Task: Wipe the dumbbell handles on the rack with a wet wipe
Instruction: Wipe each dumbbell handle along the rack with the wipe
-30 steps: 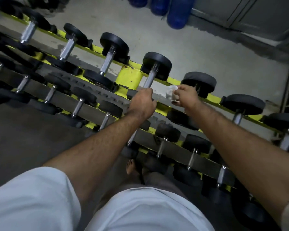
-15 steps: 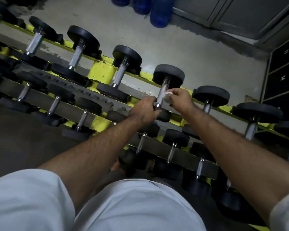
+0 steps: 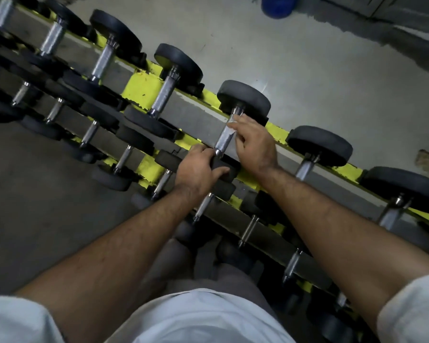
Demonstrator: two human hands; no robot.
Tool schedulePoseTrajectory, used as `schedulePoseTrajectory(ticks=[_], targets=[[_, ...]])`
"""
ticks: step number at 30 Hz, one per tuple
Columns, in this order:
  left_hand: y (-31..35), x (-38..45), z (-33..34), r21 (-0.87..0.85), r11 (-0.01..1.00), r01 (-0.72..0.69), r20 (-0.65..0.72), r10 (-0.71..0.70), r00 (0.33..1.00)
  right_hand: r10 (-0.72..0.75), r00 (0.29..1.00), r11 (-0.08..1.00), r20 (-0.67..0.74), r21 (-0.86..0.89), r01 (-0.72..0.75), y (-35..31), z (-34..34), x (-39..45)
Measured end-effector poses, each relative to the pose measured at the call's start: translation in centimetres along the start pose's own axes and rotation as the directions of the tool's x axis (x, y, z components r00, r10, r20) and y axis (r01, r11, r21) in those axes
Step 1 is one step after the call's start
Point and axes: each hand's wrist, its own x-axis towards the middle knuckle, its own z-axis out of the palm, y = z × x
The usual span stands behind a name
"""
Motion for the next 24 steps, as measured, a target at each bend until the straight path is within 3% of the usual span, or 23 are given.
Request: schedulePoseTrajectory(ticks=[5, 10, 13, 17, 21, 24], targets=[[-1.3, 0.6, -0.4, -0.029, 0.999, -0.034, -0.001, 0.034, 0.999, -0.313, 0.946, 0.942, 0.079, -0.101, 0.32, 2.9, 1.5, 3.1], [-1.9, 1.0, -0.6, -0.028, 0.998, -0.062, 0.008, 0.062, 0.998, -0.468, 0.818, 0.797, 0.334, -0.239, 0.554, 7.1, 2.8, 4.2], [-2.1, 0.8, -0.4, -0.072, 0.995, -0.073, -0.021, 0.071, 0.997, -0.475, 0.796, 0.756, 0.375, -0.29, 0.587, 7.5, 2.1, 4.0], [-2.6, 0.9, -0.4, -0.1, 0.991, -0.087, -0.038, 0.084, 0.996, -0.445, 0.826, 0.807, 0.345, -0.246, 0.537, 7.4, 2.9, 3.1], [-2.5, 0.9, -0.6, -0.12, 0.989, -0.09, -0.039, 0.086, 0.996, -0.551, 0.705, 0.711, 0.447, -0.191, 0.677, 7.8, 2.7, 2.4], [-2.5, 0.9, -0.2, -0.112, 0.99, -0.089, -0.047, 0.085, 0.995, -0.479, 0.786, 0.776, 0.391, -0.229, 0.588, 8.2, 1.6, 4.2]])
